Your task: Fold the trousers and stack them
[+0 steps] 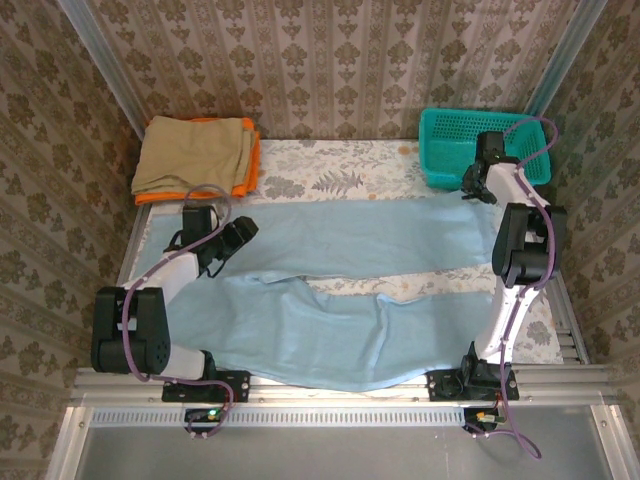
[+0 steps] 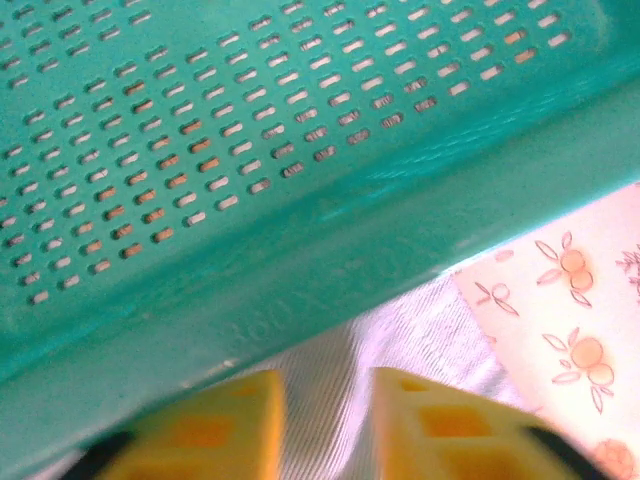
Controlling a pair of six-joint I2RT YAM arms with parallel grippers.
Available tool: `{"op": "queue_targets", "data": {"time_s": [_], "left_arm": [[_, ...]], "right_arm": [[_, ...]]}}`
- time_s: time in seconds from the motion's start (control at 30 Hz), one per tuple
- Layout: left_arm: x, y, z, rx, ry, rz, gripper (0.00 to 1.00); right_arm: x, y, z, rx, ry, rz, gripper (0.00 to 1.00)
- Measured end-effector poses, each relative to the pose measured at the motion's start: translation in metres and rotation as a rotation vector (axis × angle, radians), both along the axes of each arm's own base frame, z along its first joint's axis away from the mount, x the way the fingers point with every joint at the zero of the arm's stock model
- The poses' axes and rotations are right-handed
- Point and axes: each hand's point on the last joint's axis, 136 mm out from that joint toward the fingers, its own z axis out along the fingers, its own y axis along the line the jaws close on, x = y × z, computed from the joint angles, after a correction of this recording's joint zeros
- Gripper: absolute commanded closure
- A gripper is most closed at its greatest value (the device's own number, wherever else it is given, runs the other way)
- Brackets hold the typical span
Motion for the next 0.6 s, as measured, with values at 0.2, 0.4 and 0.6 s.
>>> {"op": "queue_targets", "data": {"time_s": [0.2,0.4,0.6], "left_arm": [[0.000,-0.002,0.013,-0.004,-0.036,-0.005,0.27],[-0.001,-0.005,0.027,-0.006,-0.077,-0.012,0.27],[-0.010,-0.012,0.028,0.005,-0.065,-0.025,0.25]], "right_arm": [[-0.012,-0.004,0.000,-0.002,0.044,-0.066,0.42],[-0.060,0.014,0.006,0.061,0.055,-0.098,0.63],[-0.117,0.099,-0.018,0.188,0.161,0.070,0.78]]}}
